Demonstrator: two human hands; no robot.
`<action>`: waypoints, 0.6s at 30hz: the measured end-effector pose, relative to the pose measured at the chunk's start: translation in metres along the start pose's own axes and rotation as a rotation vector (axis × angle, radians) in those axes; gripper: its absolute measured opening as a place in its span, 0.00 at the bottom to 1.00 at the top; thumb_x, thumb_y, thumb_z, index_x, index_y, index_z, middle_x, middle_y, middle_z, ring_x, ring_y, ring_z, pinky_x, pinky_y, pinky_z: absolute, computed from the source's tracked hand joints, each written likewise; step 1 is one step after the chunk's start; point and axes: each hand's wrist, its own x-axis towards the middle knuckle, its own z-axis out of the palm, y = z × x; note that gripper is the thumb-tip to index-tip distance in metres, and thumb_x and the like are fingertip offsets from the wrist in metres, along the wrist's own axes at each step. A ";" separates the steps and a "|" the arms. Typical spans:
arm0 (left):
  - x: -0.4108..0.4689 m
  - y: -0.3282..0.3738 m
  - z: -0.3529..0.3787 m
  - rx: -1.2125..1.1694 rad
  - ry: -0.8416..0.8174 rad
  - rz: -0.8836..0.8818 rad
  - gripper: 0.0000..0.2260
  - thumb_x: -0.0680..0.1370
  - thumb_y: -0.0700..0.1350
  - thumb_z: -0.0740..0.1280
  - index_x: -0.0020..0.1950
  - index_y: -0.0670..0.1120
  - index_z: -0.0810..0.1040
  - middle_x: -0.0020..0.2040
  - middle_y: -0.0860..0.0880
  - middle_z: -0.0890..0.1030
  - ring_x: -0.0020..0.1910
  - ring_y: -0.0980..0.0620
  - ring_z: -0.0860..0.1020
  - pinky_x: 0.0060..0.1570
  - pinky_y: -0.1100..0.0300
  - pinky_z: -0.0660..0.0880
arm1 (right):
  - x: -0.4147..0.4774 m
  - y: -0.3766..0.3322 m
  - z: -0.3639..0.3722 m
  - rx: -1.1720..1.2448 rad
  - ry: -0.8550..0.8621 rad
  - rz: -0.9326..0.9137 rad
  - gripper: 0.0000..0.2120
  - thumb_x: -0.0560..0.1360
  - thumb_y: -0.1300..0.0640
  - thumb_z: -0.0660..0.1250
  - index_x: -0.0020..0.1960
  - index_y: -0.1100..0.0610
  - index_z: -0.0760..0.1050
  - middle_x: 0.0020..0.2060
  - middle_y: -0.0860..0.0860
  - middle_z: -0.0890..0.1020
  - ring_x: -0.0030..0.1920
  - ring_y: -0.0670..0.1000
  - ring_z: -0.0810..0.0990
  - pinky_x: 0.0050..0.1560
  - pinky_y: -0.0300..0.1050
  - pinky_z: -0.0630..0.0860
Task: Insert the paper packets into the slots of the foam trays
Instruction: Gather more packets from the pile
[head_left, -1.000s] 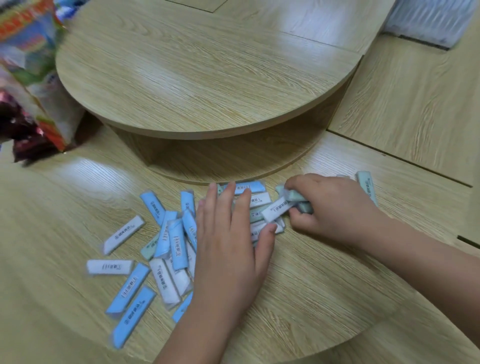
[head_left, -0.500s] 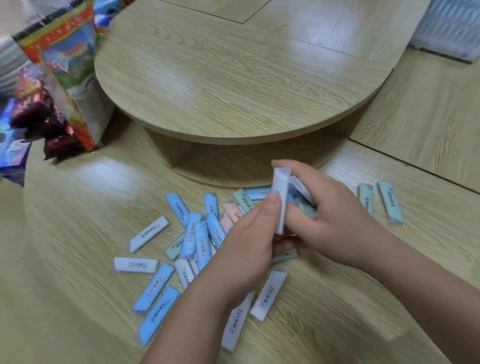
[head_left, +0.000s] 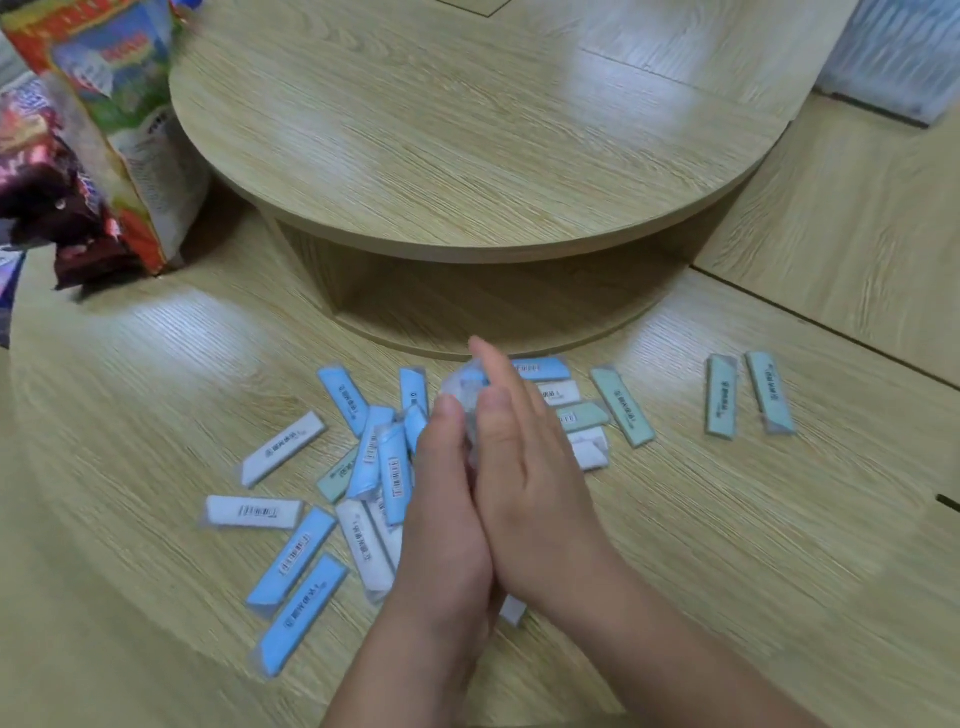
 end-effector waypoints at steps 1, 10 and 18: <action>-0.002 0.002 -0.001 -0.031 -0.033 -0.009 0.25 0.77 0.64 0.59 0.58 0.47 0.84 0.58 0.44 0.84 0.62 0.49 0.80 0.62 0.53 0.75 | -0.002 -0.001 0.003 -0.009 0.002 -0.001 0.31 0.77 0.36 0.35 0.78 0.39 0.53 0.69 0.31 0.64 0.72 0.36 0.58 0.75 0.44 0.54; 0.000 0.008 -0.002 0.126 0.294 0.008 0.18 0.77 0.64 0.64 0.50 0.53 0.86 0.47 0.52 0.87 0.46 0.58 0.85 0.37 0.71 0.77 | -0.005 -0.003 0.019 0.304 0.003 -0.037 0.34 0.78 0.32 0.35 0.76 0.42 0.62 0.76 0.29 0.53 0.77 0.35 0.41 0.78 0.54 0.49; 0.010 0.030 -0.008 -0.155 0.574 0.033 0.21 0.74 0.63 0.69 0.35 0.47 0.73 0.26 0.49 0.69 0.21 0.53 0.69 0.21 0.62 0.70 | 0.010 0.020 -0.035 0.036 0.130 -0.474 0.22 0.78 0.49 0.60 0.71 0.51 0.69 0.71 0.47 0.70 0.75 0.48 0.64 0.71 0.43 0.64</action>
